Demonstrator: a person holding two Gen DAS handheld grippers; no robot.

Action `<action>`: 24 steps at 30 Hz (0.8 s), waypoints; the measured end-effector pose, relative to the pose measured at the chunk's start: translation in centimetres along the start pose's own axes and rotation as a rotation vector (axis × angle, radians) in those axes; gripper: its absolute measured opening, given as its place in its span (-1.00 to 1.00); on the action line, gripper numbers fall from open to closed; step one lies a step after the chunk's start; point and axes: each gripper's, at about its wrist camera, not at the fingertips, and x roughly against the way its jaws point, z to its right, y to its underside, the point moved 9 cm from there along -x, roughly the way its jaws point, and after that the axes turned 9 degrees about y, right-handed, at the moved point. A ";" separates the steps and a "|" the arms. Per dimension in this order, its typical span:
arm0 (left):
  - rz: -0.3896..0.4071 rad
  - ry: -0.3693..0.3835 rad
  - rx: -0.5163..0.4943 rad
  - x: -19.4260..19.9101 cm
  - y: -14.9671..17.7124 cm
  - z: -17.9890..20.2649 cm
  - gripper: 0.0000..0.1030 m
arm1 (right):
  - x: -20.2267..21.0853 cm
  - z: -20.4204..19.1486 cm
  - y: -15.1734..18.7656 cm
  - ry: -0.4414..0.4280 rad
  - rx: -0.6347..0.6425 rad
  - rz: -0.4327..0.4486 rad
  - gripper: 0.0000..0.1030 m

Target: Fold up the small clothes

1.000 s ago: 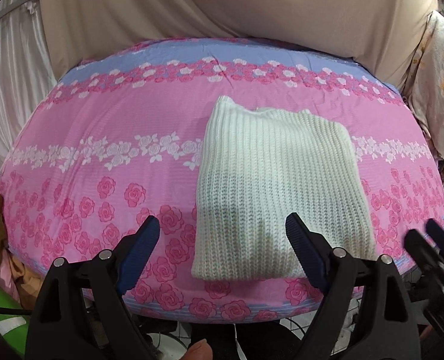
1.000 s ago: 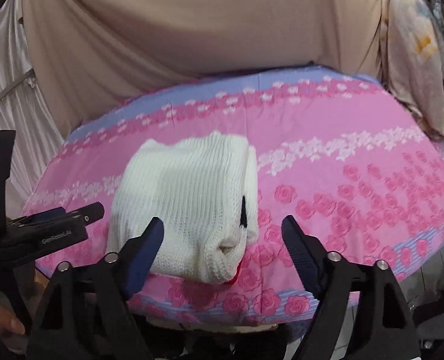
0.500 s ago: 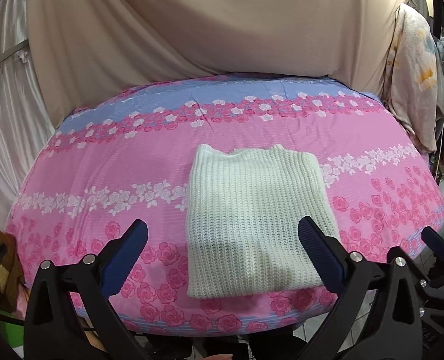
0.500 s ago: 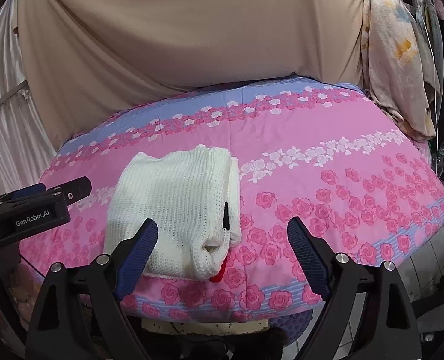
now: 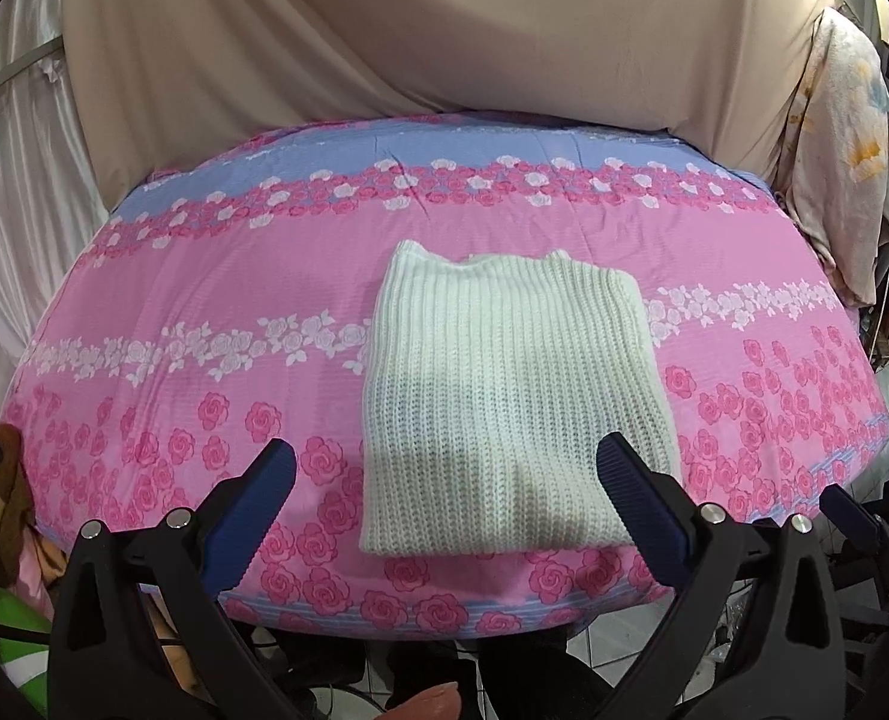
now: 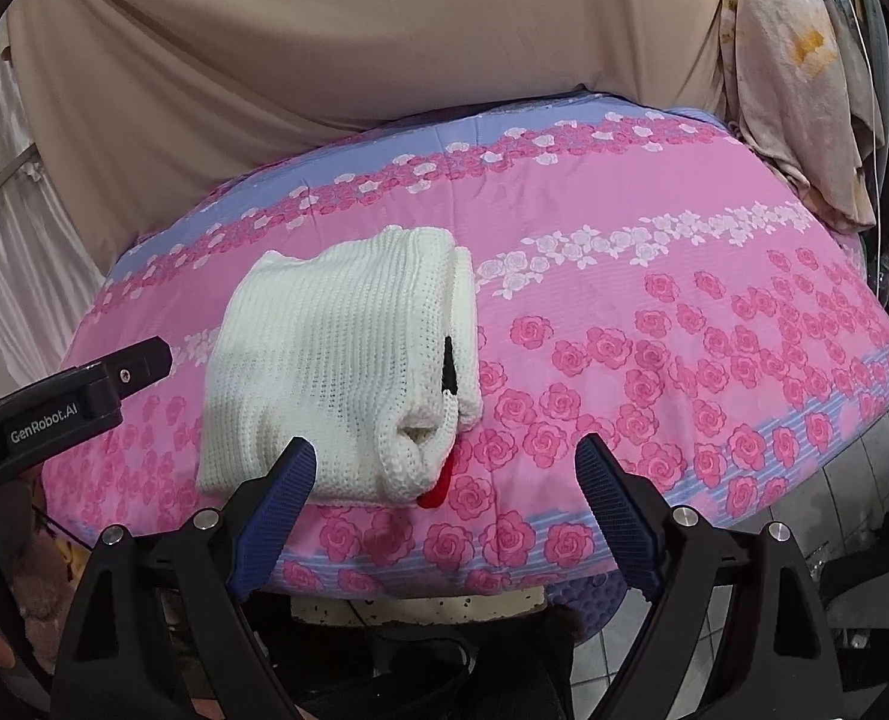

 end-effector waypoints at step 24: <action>-0.060 -0.062 -0.021 -1.4 2.4 -0.9 0.89 | -2.1 -1.0 0.4 0.027 0.004 -0.052 0.67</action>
